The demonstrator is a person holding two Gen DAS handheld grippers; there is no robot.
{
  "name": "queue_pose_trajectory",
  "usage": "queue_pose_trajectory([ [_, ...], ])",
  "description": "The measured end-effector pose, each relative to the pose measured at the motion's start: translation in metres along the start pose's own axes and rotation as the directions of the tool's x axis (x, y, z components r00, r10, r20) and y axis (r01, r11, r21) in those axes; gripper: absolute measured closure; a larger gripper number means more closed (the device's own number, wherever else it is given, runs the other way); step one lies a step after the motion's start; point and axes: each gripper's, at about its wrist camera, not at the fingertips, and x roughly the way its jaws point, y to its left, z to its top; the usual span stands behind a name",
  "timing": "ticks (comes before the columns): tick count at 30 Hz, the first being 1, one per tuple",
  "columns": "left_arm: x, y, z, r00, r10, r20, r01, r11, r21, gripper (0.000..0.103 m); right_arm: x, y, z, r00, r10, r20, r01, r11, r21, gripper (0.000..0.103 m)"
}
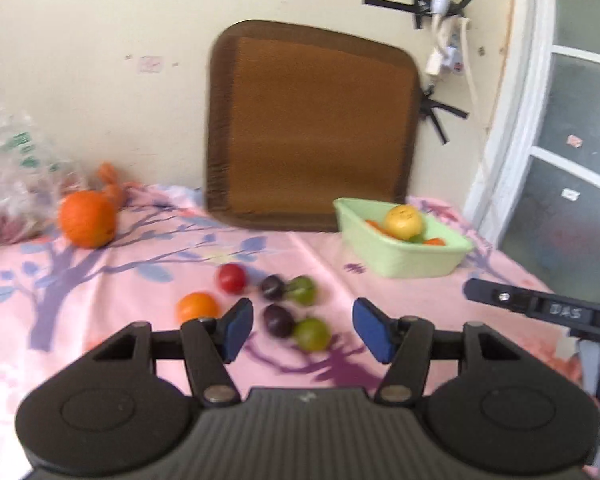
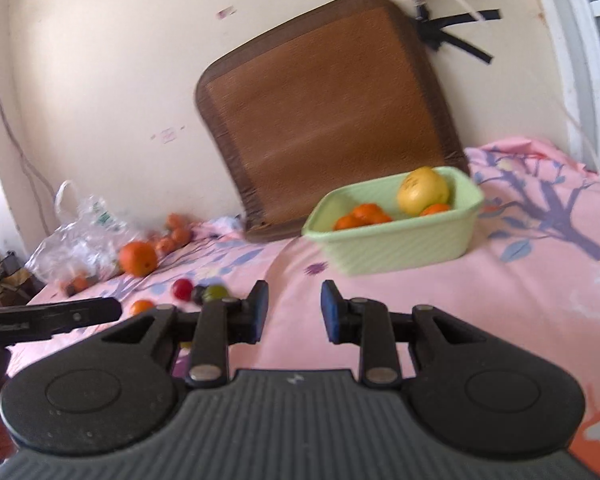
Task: Organize fruits
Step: 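Grasp a green tomato with the right gripper while the left gripper grasps an orange tomato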
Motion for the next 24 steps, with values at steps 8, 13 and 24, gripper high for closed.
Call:
queue_pose_trajectory([
  [8,0.024,0.052,0.005,0.992,0.109,-0.056,-0.111,0.994,-0.019,0.048,0.052,0.079,-0.012,0.989,0.076,-0.130,-0.104,0.968,-0.228,0.071],
  [13,0.059,0.039,0.010,0.987,0.124,-0.101,-0.118,0.991,0.068,0.048,0.087,0.087,-0.015,0.979,0.035,-0.203,-0.090,0.958,-0.271,0.058],
  [24,0.034,0.020,-0.010,0.993,0.030,-0.111,-0.033,0.999,-0.021,0.071,0.061,0.077,-0.027,0.981,0.027,-0.194,-0.073,0.970,-0.233,0.074],
])
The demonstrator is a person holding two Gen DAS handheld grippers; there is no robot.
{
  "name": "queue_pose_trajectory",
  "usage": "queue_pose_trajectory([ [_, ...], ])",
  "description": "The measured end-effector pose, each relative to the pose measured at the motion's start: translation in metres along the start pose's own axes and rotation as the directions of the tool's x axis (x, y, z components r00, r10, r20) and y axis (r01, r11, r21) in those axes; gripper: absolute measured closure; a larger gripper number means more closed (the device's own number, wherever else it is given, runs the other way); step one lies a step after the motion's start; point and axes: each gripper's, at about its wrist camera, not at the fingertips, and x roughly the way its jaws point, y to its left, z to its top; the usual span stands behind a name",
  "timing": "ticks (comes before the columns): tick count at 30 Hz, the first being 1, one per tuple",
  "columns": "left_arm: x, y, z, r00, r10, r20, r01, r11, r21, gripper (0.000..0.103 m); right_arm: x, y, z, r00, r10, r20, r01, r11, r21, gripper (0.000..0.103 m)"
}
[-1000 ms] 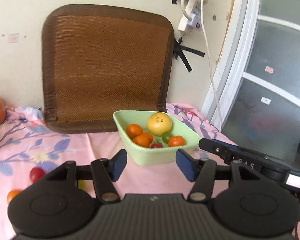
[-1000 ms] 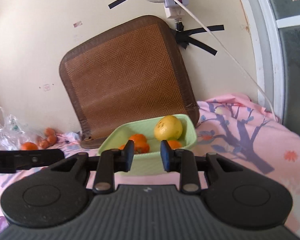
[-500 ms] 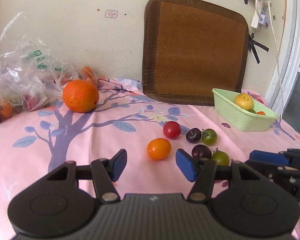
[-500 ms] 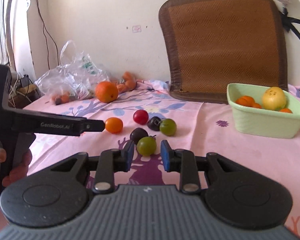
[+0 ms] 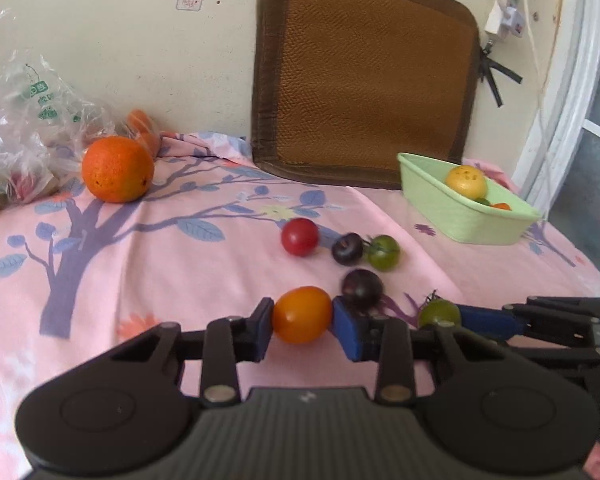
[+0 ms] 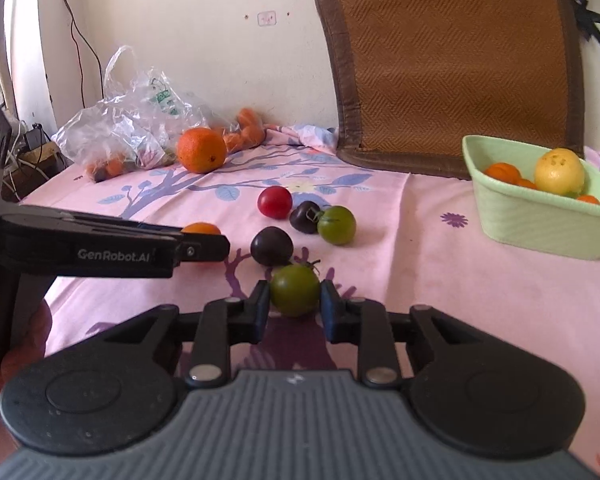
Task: Organize fruits
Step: 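Grasp a green tomato with the right gripper while the left gripper grasps an orange tomato, then carry both tomatoes over the green basket and open both grippers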
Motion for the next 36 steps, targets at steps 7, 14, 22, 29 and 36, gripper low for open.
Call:
queue_pose_trajectory([
  [7,-0.031,-0.095,-0.039,0.970,-0.243,0.002,0.242,0.966,0.084,0.071,-0.091,-0.024,-0.057,0.973,-0.214,0.091,0.212,0.977,0.028,0.073],
  [14,-0.014,-0.161,-0.059,0.960,-0.272,-0.063,0.280,0.936,0.214,0.070,-0.124,-0.051,-0.092,0.947,-0.312,0.079,0.305,0.948,0.087,0.071],
  [22,-0.019,-0.167,-0.063,0.984,-0.172,-0.047,0.178,0.947,0.268,0.043,-0.128,-0.049,-0.101,0.940,-0.322,0.111,0.319,0.946,0.052,0.057],
  [29,-0.016,-0.175,-0.063,0.976,-0.202,-0.080,0.217,0.931,0.294,0.073,-0.128,-0.049,-0.102,0.944,-0.303,0.127,0.303,0.953,0.025,0.074],
  [36,0.004,-0.163,-0.008,0.948,-0.310,-0.073,0.318,0.932,0.175,0.073,-0.122,-0.088,-0.058,0.948,-0.261,0.183,0.248,0.964,0.091,0.074],
])
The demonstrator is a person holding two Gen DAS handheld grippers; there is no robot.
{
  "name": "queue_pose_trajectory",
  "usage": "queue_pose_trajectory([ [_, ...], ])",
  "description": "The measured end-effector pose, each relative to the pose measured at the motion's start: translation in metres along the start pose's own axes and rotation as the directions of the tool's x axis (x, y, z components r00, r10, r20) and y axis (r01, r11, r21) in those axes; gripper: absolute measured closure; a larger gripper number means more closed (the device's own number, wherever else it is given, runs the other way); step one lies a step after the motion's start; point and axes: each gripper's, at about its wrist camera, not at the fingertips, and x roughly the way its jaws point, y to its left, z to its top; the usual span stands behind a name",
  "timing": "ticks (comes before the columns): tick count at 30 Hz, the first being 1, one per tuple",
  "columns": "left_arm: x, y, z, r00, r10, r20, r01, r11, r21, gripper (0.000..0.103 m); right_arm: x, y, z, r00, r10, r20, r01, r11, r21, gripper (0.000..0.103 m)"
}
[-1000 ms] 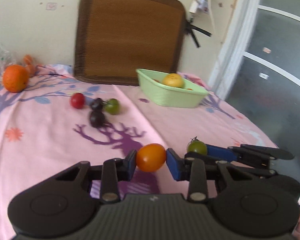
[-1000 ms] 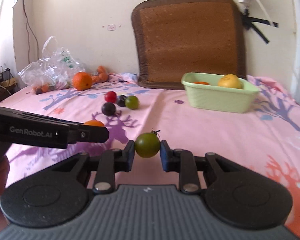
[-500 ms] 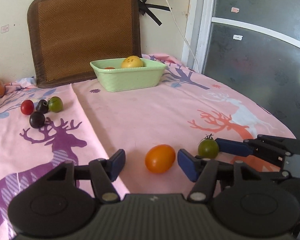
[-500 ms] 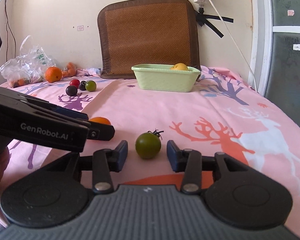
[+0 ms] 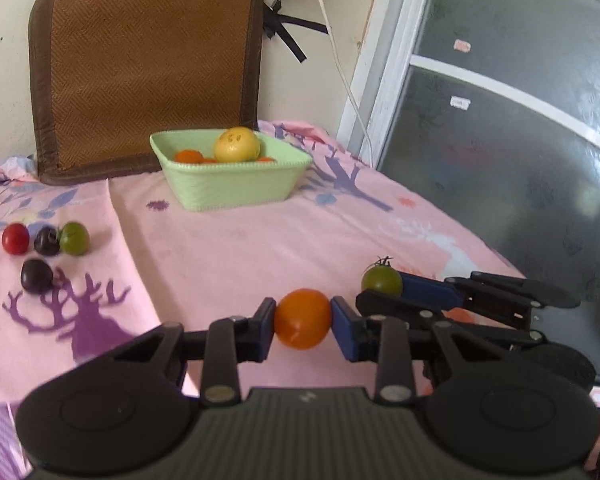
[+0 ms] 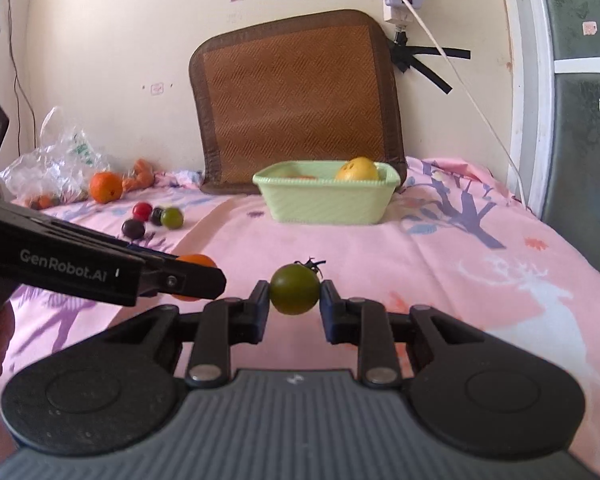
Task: Organize fruits
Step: 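Carry both tomatoes over the green basket and open both grippers, then grasp a red tomato with the left gripper while the right gripper grasps a green tomato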
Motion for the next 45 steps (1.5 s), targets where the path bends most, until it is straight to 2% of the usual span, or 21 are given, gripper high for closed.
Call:
queue_pose_trajectory([
  [3,0.019,0.018,0.048,0.999,-0.011,0.040,0.013,0.999,-0.041,0.073,0.028,-0.021,0.034,0.998,0.011,0.054,-0.013,0.999,0.048,0.073],
  [6,0.051,0.036,0.091,0.997,0.027,0.075,-0.022,0.998,-0.064,0.073,0.068,-0.036,0.061,0.996,0.008,0.085,-0.014,0.998,0.065,0.073],
  [9,0.089,0.057,0.117,0.997,0.055,0.048,-0.049,0.992,-0.117,0.073,0.110,-0.043,0.073,0.998,0.009,0.056,-0.013,0.998,0.068,0.073],
  [12,0.117,0.076,0.125,0.999,0.051,0.009,-0.048,0.982,-0.184,0.073,0.135,-0.041,0.071,1.000,0.001,0.029,-0.002,0.999,0.033,0.072],
  [15,0.130,0.081,0.124,0.997,0.070,-0.012,-0.071,0.978,-0.195,0.058,0.147,-0.039,0.068,1.000,-0.012,-0.001,0.012,1.000,0.010,0.072],
  [17,0.129,0.081,0.122,0.997,0.073,-0.006,-0.072,0.979,-0.192,0.054,0.144,-0.039,0.068,1.000,-0.021,0.012,0.021,1.000,0.004,0.070],
  [19,0.120,0.082,0.120,0.998,0.059,0.005,-0.057,0.978,-0.199,0.052,0.136,-0.039,0.070,0.999,-0.031,0.039,0.031,0.999,0.014,0.061],
  [23,0.060,0.087,0.104,0.996,0.021,0.087,-0.003,0.981,-0.193,0.052,0.112,-0.040,0.078,0.993,-0.053,0.103,0.044,0.996,0.083,0.061],
  [26,0.000,0.107,0.082,0.987,0.034,0.155,-0.001,0.978,-0.210,0.051,0.085,-0.032,0.074,0.990,-0.014,0.138,-0.008,0.988,0.156,0.061],
  [28,-0.034,0.129,0.066,0.980,0.098,0.171,-0.057,0.972,-0.229,0.051,0.073,-0.020,0.068,0.990,0.055,0.127,-0.077,0.982,0.175,0.061],
  [31,-0.059,0.162,0.046,0.961,0.250,0.121,-0.218,0.948,-0.231,0.051,0.073,0.010,0.060,0.984,0.166,0.063,-0.173,0.974,0.143,0.061],
  [33,-0.059,0.176,0.037,0.948,0.309,0.076,-0.290,0.938,-0.192,0.051,0.082,0.036,0.060,0.973,0.230,0.011,-0.231,0.970,0.077,0.061],
  [35,-0.051,0.183,0.034,0.939,0.340,0.055,-0.329,0.933,-0.146,0.051,0.094,0.064,0.061,0.967,0.253,-0.026,-0.254,0.967,-0.007,0.061],
  [36,-0.047,0.188,0.034,0.941,0.335,0.043,-0.326,0.934,-0.146,0.051,0.101,0.072,0.062,0.964,0.263,-0.038,-0.264,0.964,-0.024,0.061],
  [40,-0.027,0.209,0.037,0.973,0.231,0.029,-0.219,0.950,-0.221,0.051,0.145,0.095,0.065,0.952,0.282,-0.118,-0.286,0.958,-0.019,0.061],
  [44,-0.006,0.222,0.036,0.979,0.203,-0.013,-0.201,0.950,-0.239,0.056,0.170,0.105,0.062,0.942,0.280,-0.186,-0.290,0.957,-0.027,0.061],
  [45,-0.003,0.225,0.035,0.980,0.197,-0.026,-0.197,0.949,-0.246,0.062,0.175,0.108,0.060,0.942,0.272,-0.199,-0.284,0.958,-0.037,0.061],
])
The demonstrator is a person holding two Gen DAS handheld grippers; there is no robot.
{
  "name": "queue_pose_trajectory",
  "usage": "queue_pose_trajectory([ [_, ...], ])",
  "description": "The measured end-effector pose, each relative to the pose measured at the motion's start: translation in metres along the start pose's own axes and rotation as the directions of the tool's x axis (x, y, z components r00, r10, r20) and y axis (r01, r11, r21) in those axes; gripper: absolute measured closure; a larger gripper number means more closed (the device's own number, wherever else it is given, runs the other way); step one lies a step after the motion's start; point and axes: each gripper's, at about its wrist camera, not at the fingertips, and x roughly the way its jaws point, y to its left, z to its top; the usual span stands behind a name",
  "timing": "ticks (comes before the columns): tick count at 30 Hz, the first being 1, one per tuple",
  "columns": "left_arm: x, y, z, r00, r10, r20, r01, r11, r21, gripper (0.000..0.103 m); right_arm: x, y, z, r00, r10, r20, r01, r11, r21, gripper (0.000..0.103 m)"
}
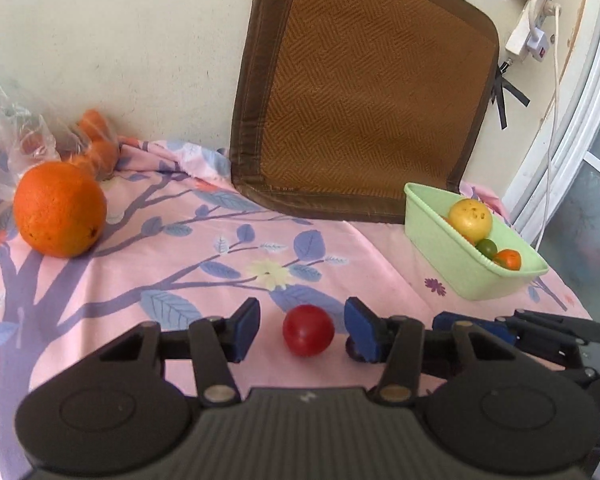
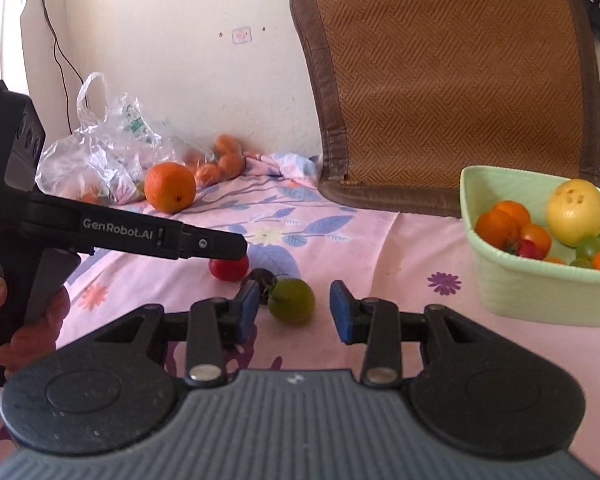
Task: Organize fruits
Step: 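Grasp a red tomato with the left gripper while the right gripper grasps a green tomato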
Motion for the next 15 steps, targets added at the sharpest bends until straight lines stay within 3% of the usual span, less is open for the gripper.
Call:
queue_pose_trajectory([
  [2,0.002,0.005,-0.006,1.000,-0.025,0.003,0.025,1.000,-0.014,0.066,0.008,-0.002,0.001,0.999,0.009,-0.041,-0.009,1.000,0.013,0.062],
  [3,0.001,0.006,-0.008,0.999,-0.048,0.003,0.048,0.999,-0.024,0.074,0.009,-0.003,0.001,0.999,0.016,-0.045,-0.015,1.000,0.019,0.071],
  [7,-0.013,0.008,-0.010,0.998,-0.053,0.031,0.055,0.995,-0.078,0.074,-0.004,-0.004,-0.002,1.000,-0.014,-0.007,0.014,0.999,0.039,0.074],
  [11,-0.062,-0.009,-0.022,0.991,-0.059,0.119,0.066,0.996,-0.062,0.074,-0.054,-0.005,-0.016,0.996,-0.033,0.087,0.025,0.996,0.090,0.074],
  [15,-0.101,-0.057,-0.060,0.985,-0.121,0.127,0.118,0.993,0.032,0.074,-0.114,0.006,-0.056,0.988,-0.097,0.124,0.084,0.991,0.104,0.074],
])
